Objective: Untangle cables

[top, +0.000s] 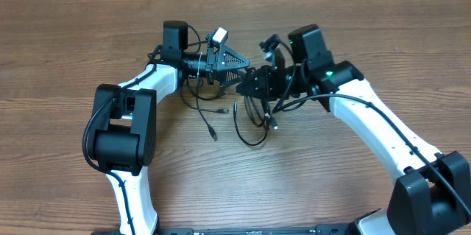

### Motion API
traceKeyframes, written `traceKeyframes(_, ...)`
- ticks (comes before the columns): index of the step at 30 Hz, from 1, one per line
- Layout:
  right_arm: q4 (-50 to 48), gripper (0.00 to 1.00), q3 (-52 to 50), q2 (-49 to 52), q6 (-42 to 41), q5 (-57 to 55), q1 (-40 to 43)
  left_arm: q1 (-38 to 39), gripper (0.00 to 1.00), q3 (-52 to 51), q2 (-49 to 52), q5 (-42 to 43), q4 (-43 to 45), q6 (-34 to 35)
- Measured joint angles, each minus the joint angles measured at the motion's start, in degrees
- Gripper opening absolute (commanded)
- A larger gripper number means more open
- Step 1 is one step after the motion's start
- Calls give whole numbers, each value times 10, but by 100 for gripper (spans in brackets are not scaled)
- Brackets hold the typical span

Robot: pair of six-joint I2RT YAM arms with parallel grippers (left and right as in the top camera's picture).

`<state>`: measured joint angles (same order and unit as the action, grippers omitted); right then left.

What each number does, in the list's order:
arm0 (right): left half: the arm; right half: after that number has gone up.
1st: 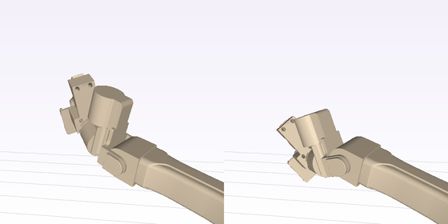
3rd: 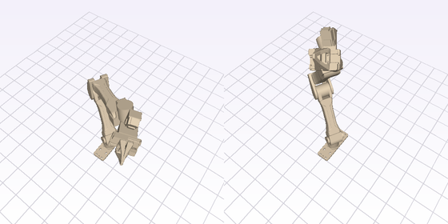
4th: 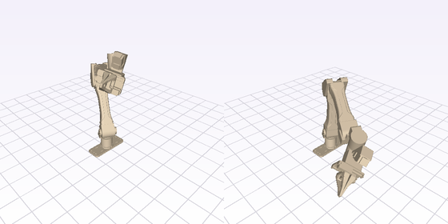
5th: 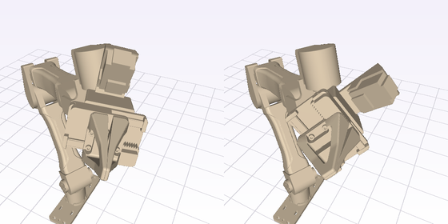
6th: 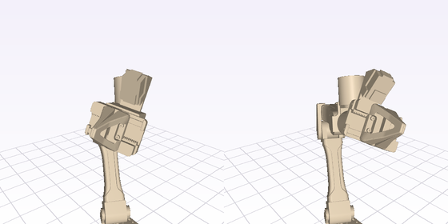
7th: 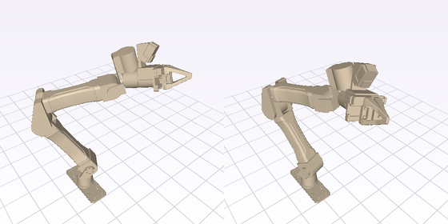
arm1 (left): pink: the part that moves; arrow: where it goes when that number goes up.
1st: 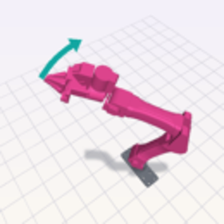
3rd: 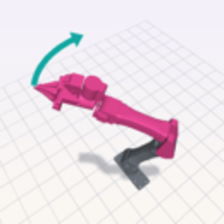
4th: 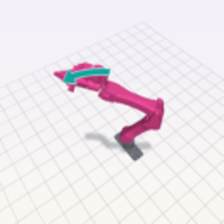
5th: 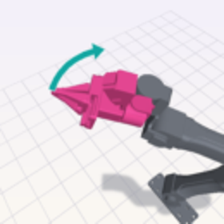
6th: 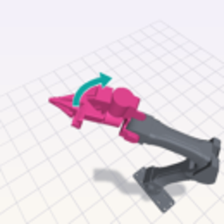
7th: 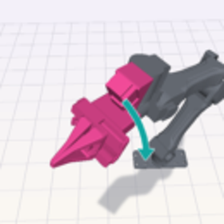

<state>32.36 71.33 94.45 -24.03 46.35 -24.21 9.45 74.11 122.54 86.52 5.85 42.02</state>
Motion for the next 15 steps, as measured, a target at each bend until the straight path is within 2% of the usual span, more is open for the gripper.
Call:
traceKeyframes(2, -3, 4, 0, 0, 0, 3, -10, 0, 89, 0, 0, 0, 0, 1)
traceKeyframes(3, -5, 4, 0, 0, 0, 4, -15, 0, 81, 0, 0, 0, 0, 3)
traceKeyframes(4, -7, 4, 0, 0, 0, 6, -18, 0, 69, 0, 0, -1, 0, 4)
traceKeyframes(6, -10, 4, 0, 0, 0, 9, -23, 0, 38, 0, 0, -2, 0, 5)
traceKeyframes(8, -13, 4, 0, 0, 0, 10, -24, 0, 14, 0, 0, -2, 0, 6)
traceKeyframes(10, -13, 4, 0, 0, 0, 10, -24, 0, 4, 0, 0, -2, 0, 9)
traceKeyframes(15, -13, 4, 0, 0, 0, 5, -24, 0, 4, 1, 0, -5, 0, 11)
